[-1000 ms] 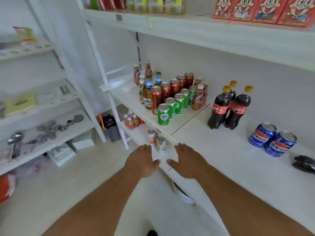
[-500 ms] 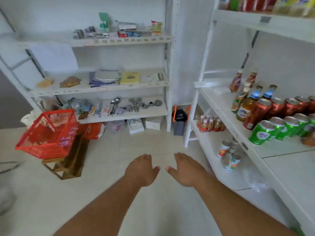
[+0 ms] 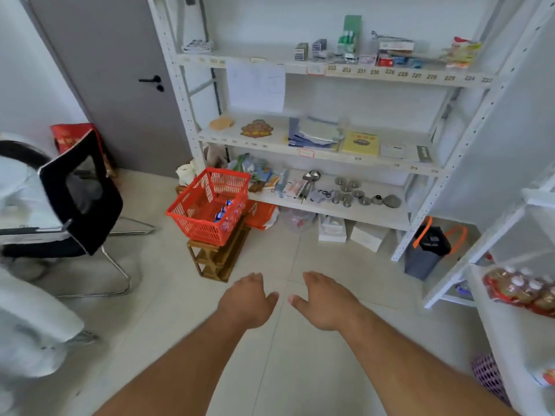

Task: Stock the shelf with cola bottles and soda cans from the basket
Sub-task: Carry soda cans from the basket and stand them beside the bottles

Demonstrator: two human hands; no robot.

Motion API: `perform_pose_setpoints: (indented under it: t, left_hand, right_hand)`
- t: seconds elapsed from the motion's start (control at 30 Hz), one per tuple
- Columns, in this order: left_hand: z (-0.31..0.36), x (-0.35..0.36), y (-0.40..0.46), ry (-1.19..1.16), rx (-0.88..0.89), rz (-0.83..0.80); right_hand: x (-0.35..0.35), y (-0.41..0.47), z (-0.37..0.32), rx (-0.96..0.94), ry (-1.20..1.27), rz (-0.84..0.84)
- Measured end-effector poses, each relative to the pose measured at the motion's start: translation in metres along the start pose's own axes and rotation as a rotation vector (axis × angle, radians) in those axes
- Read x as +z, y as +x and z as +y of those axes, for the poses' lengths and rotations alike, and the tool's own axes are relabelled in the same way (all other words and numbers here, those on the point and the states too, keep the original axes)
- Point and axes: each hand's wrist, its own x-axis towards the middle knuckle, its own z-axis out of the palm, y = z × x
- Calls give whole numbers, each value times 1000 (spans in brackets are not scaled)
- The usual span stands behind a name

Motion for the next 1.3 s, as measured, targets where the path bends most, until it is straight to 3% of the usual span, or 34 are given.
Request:
perform_pose_setpoints:
  t: [0.23, 0.8, 1.3]
  left_hand:
    - [-31, -12, 50, -37, -89, -25]
    - [-7, -68, 258, -106, -245, -95]
    - [-149, -134, 424, -394, -347, -90]
  right_hand:
    - [-8, 80, -20, -69, -37, -45]
    - [-98, 308, 25, -132, -34, -91]
    - [-109, 522, -83, -158, -192, -199]
